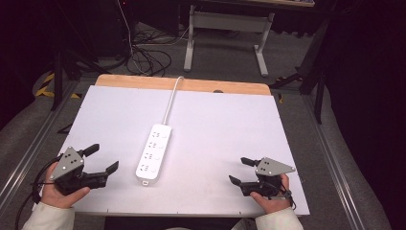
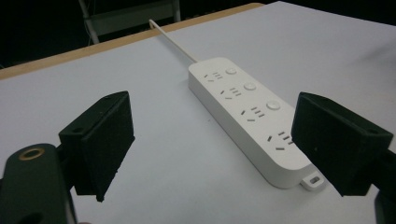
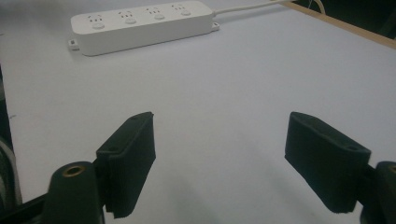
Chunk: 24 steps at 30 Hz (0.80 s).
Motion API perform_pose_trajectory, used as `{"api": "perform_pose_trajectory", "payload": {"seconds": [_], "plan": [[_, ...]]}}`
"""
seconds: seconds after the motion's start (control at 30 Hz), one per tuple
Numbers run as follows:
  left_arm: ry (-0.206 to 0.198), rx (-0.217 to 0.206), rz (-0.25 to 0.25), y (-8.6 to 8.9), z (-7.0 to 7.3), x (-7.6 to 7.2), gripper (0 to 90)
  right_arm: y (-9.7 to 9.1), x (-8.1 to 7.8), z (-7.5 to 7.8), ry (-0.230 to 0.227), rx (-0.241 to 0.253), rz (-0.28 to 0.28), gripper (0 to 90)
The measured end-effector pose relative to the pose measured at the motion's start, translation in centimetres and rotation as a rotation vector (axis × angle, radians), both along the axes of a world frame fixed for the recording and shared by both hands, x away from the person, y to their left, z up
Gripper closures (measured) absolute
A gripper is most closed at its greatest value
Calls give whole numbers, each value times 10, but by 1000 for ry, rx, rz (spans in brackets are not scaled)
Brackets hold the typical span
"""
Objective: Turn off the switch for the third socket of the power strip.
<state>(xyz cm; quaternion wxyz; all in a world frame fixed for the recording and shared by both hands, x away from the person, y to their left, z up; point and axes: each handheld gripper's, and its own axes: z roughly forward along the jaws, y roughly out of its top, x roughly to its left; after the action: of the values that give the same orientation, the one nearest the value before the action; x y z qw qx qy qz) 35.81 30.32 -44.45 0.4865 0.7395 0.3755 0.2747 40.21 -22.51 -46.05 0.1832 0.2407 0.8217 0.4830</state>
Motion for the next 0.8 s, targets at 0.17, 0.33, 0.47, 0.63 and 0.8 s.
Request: {"api": "perform_pose_trajectory", "payload": {"seconds": [0.17, 0.33, 0.47, 0.63, 0.8], "plan": [[46, -22, 21, 6, -15, -1, 137, 0, 0, 0, 3, 2, -1, 245], [73, -6, 13, 8, -24, -2, 137, 0, 0, 0, 6, 1, -1, 246], [97, -23, 13, 9, -29, -3, 137, -1, 1, -1, 6, 4, -2, 245], [102, -15, 7, 11, -32, -1, 145, -1, 1, -1, 11, 6, -3, 245], [121, 7, 11, 9, -33, 2, 150, -1, 2, -2, 12, 4, -2, 245]]}}
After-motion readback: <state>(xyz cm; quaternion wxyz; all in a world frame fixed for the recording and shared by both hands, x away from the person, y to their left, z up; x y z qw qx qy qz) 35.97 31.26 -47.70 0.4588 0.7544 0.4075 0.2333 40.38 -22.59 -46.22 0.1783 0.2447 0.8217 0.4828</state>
